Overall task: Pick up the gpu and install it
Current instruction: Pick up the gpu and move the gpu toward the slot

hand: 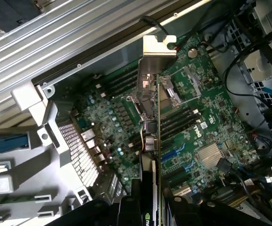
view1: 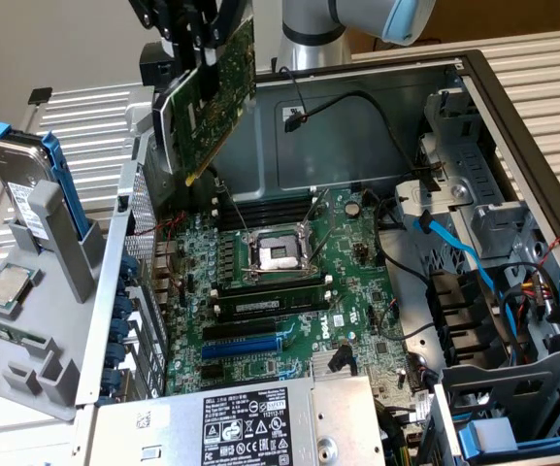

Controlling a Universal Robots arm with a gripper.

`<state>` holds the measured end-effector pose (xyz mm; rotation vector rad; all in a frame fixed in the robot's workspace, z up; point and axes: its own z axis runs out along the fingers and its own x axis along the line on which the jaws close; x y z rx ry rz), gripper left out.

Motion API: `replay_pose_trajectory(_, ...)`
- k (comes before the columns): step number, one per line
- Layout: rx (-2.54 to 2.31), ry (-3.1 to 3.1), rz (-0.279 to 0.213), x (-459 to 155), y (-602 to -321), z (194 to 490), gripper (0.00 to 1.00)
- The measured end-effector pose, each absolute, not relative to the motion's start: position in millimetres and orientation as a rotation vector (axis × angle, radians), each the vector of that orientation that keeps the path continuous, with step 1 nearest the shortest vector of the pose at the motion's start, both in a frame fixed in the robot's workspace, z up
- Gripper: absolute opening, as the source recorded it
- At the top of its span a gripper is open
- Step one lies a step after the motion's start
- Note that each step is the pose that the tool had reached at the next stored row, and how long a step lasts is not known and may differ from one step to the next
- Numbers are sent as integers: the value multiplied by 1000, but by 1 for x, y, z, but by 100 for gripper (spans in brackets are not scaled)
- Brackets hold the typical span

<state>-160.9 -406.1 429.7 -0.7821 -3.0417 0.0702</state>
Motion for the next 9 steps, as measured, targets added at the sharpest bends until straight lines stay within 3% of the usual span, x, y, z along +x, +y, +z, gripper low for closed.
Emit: replay_pose_trajectory(9, -782, -3040, 68, -120, -406, 432, 27)
